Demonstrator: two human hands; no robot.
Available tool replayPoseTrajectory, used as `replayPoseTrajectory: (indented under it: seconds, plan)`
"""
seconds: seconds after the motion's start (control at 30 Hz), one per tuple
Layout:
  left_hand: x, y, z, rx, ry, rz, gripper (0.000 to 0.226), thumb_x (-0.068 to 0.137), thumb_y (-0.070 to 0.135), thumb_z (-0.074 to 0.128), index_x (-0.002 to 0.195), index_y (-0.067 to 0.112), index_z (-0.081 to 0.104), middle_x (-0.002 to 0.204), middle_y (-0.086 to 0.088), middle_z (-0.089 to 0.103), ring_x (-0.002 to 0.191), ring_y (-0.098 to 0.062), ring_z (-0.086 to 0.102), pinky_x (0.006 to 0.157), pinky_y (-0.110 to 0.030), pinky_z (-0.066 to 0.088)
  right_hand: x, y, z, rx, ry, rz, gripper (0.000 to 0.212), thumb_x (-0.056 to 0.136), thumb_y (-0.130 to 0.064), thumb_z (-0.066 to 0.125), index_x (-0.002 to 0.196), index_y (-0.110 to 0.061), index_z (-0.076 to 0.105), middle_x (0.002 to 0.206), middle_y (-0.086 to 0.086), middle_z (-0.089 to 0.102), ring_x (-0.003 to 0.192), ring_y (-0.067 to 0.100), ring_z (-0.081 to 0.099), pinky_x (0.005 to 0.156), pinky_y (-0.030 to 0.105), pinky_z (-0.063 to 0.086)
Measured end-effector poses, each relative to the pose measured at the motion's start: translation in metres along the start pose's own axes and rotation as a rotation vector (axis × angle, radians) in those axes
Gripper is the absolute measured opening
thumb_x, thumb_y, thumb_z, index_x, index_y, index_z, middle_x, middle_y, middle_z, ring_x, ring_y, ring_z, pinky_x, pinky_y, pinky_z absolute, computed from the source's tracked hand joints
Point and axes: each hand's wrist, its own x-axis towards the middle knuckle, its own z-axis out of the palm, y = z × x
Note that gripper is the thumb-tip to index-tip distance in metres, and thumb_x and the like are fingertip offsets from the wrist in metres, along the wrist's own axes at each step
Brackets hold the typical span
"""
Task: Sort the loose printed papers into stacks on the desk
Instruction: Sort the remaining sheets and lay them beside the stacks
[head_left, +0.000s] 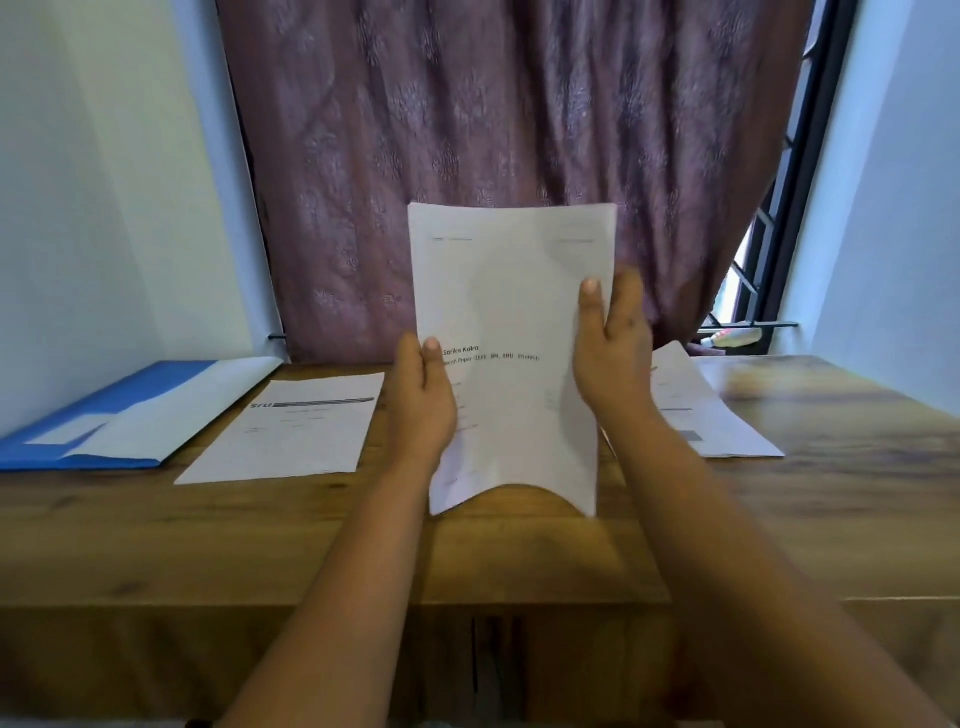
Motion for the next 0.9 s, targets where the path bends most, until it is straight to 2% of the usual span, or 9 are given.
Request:
replayPoseTrajectory:
  seconds: [0.17, 0.3, 0.37, 0.43, 0.53, 0.67, 0.73, 0.8, 0.9]
  plan:
    - [-0.026, -0.037, -0.005, 0.129, -0.215, -0.259, 0.032, 0.105, 0.024, 0.042, 0.136, 0.018, 0.043, 0.126, 0.004, 0.055, 0.112, -0.014, 0.052, 0.084, -0.027, 0.045, -0.044, 0.042, -0.007, -0.104, -0.199, 0.281, 0.040, 0.105, -0.034, 0.036, 0.137, -0.013, 0.049, 0.122, 0.006, 0.057, 0.109, 0.020, 0.052, 0.088, 0.027, 0.039]
    - [-0.027, -0.032, -0.029, 0.123, 0.027, -0.279, 0.019, 0.103, 0.028, 0.048, 0.121, 0.024, 0.047, 0.112, 0.006, 0.057, 0.101, -0.015, 0.059, 0.068, -0.021, 0.048, -0.032, 0.033, -0.014, 0.234, -0.094, 0.622, 0.030, 0.104, -0.029, 0.043, 0.126, -0.014, 0.055, 0.115, 0.005, 0.064, 0.100, 0.023, 0.061, 0.075, 0.031, 0.050]
    - [-0.041, -0.027, -0.031, -0.110, 0.210, -0.327, 0.033, 0.097, 0.029, 0.059, 0.125, 0.022, 0.044, 0.114, 0.003, 0.062, 0.097, -0.011, 0.062, 0.073, -0.023, 0.052, -0.039, 0.029, -0.014, 0.505, -0.063, 0.831, 0.025, 0.103, -0.027, 0.046, 0.125, -0.017, 0.053, 0.108, 0.004, 0.066, 0.095, 0.025, 0.063, 0.073, 0.036, 0.051]
    - [-0.060, -0.014, -0.018, -0.532, 0.197, -0.452, 0.042, 0.091, 0.024, 0.068, 0.127, 0.022, 0.045, 0.116, 0.001, 0.067, 0.101, -0.014, 0.067, 0.078, -0.028, 0.056, -0.052, 0.029, -0.007, 0.628, -0.055, 0.942, 0.022, 0.103, -0.027, 0.045, 0.123, -0.019, 0.052, 0.106, 0.003, 0.065, 0.095, 0.026, 0.063, 0.078, 0.041, 0.052]
    - [-0.079, -0.004, 0.003, -0.678, 0.073, -0.498, 0.035, 0.096, 0.019, 0.061, 0.127, 0.031, 0.050, 0.114, 0.007, 0.069, 0.101, -0.016, 0.070, 0.077, -0.036, 0.059, -0.073, 0.025, 0.004, 0.594, -0.054, 0.968, 0.020, 0.103, -0.029, 0.046, 0.119, -0.021, 0.053, 0.111, 0.003, 0.065, 0.099, 0.025, 0.063, 0.083, 0.039, 0.053]
    - [-0.069, -0.017, -0.017, -0.503, 0.139, -0.460, 0.025, 0.102, 0.016, 0.050, 0.124, 0.028, 0.053, 0.114, 0.005, 0.067, 0.100, -0.015, 0.067, 0.075, -0.034, 0.057, -0.055, 0.033, -0.024, 0.693, 0.032, 0.882, 0.017, 0.098, -0.010, 0.055, 0.114, -0.010, 0.058, 0.117, 0.009, 0.066, 0.093, 0.020, 0.064, 0.088, 0.037, 0.053]
    - [-0.062, -0.023, -0.036, -0.406, 0.114, -0.433, 0.025, 0.102, 0.015, 0.050, 0.124, 0.027, 0.053, 0.115, 0.006, 0.065, 0.102, -0.013, 0.064, 0.080, -0.035, 0.056, -0.026, 0.038, -0.053, 0.674, 0.052, 0.828, 0.018, 0.097, -0.006, 0.055, 0.114, -0.009, 0.060, 0.109, 0.005, 0.066, 0.085, 0.016, 0.065, 0.080, 0.032, 0.055]
    - [-0.056, -0.026, -0.054, -0.369, 0.079, -0.416, 0.024, 0.102, 0.014, 0.050, 0.122, 0.025, 0.053, 0.111, 0.009, 0.064, 0.100, -0.009, 0.062, 0.076, -0.029, 0.052, -0.003, 0.040, -0.078, 0.570, -0.079, 0.760, 0.029, 0.095, -0.003, 0.056, 0.123, -0.009, 0.059, 0.107, 0.004, 0.068, 0.083, 0.015, 0.066, 0.064, 0.026, 0.057]
    - [-0.048, -0.024, -0.071, -0.269, 0.031, -0.367, 0.024, 0.102, 0.016, 0.050, 0.123, 0.027, 0.051, 0.105, 0.014, 0.060, 0.091, -0.004, 0.056, 0.070, -0.022, 0.046, 0.005, 0.032, -0.097, 0.410, -0.487, 0.813, 0.030, 0.091, 0.005, 0.056, 0.119, -0.005, 0.061, 0.111, 0.010, 0.070, 0.086, 0.019, 0.071, 0.065, 0.028, 0.060]
